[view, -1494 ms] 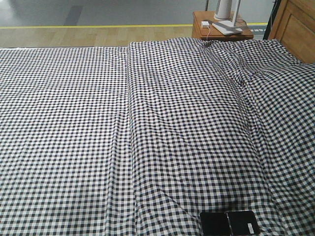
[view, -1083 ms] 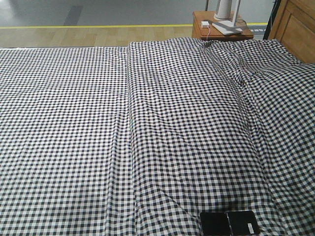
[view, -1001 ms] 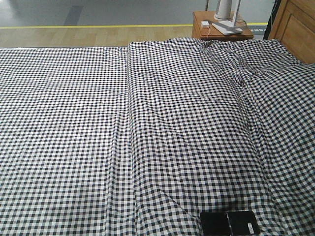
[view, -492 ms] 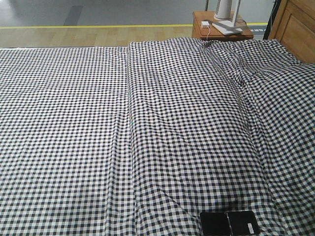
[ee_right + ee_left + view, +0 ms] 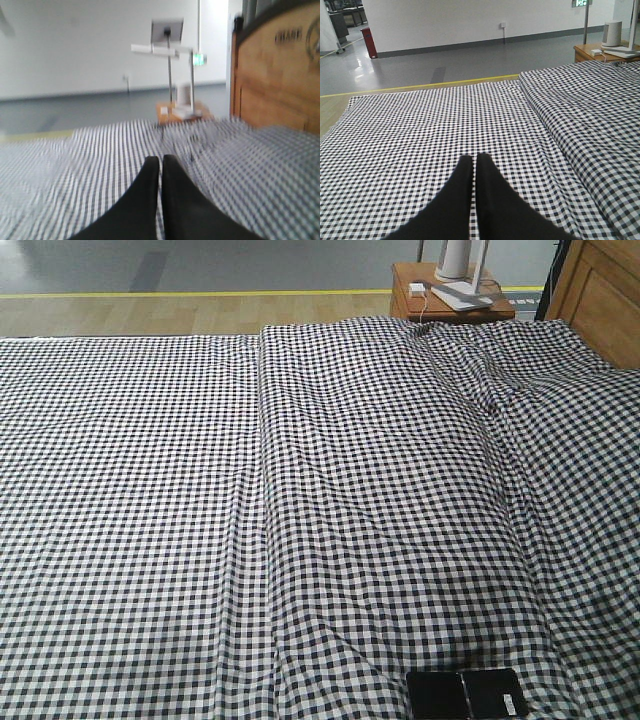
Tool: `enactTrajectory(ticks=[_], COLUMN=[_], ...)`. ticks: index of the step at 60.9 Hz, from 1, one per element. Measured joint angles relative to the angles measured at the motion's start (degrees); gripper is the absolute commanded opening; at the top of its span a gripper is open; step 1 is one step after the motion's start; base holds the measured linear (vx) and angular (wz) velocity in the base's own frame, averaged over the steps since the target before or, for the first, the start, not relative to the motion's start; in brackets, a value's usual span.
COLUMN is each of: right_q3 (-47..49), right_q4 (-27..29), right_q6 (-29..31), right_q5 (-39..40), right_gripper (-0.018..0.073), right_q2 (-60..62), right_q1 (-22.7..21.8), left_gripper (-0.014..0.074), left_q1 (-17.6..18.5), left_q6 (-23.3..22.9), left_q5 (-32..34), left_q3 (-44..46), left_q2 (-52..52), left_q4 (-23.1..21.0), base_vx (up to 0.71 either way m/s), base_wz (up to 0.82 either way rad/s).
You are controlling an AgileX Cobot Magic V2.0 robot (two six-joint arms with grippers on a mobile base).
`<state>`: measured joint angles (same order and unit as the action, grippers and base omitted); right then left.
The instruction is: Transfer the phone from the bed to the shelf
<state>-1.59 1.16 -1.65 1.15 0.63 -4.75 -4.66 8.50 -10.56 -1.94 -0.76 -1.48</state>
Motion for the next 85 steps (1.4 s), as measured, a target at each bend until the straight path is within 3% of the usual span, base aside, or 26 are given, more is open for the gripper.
enactTrajectory(ticks=[10,24,36,53,64,81,85], right_q3=[0.4,13.8,30.1,46.9,48.0,48.0,48.0], right_q4=[0.0,0.0,0.0,0.0,0.0,0.0,0.0], right_q6=[0.0,1.2,3.3,3.6,3.6,3.6,3.6], right_q5=[15.1,15.5,7.1,-14.1,-22.0,-26.3,-25.9], right_gripper=[-0.0006,-0.0006,-0.0006,0.0032,0.0185,0.0707,0.0728], right_q2=[0.0,-0.5,-8.6,-27.2,-35.7,-40.4,-40.5], right_q1=[0.0,0.0,0.0,0.0,0.0,0.0,0.0], left_gripper=[0.0001,0.0001,0.0001,0.0001,0.0001,0.0001,0.0001], left_q1=[0.0,0.0,0.0,0.0,0.0,0.0,0.0], left_q6=[0.0,0.0,0.0,0.0,0.0,0.0,0.0], left_q5=[0.0,0.0,0.0,0.0,0.0,0.0,0.0], left_q3=[0.0,0.0,0.0,0.0,0.0,0.0,0.0], left_q2=[0.0,0.0,0.0,0.0,0.0,0.0,0.0], left_q4=[0.0,0.0,0.0,0.0,0.0,0.0,0.0], base_vx=[0.0,0.0,0.0,0.0,0.0,0.0,0.0], base_wz=[0.0,0.0,0.0,0.0,0.0,0.0,0.0])
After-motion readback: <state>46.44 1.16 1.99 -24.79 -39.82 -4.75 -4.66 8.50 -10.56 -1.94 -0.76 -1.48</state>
